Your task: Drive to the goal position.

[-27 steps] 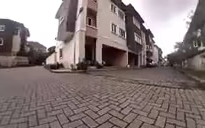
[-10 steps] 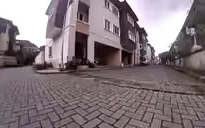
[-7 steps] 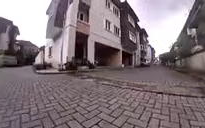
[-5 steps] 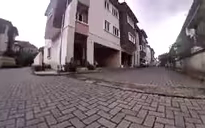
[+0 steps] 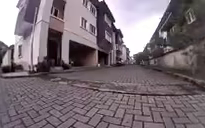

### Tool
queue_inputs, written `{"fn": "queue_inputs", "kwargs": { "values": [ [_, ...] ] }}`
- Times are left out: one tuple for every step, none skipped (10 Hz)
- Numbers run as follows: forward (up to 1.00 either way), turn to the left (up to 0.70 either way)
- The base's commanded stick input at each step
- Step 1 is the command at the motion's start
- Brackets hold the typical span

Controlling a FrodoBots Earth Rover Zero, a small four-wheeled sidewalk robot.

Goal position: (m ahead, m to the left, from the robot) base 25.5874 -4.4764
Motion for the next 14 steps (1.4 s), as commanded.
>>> {"fn": "queue_inputs", "kwargs": {
  "values": [
    [0.50,0.00],
    [0.50,0.00],
    [0.50,0.00],
    [0.50,0.00],
    [0.50,0.00],
    [0.50,0.00],
    [0.50,0.00],
    [0.50,0.00],
    [0.50,0.00],
    [0.50,0.00],
    [0.50,0.00],
    [0.50,0.00],
    [0.50,0.00],
    [0.50,0.00]
  ]
}}
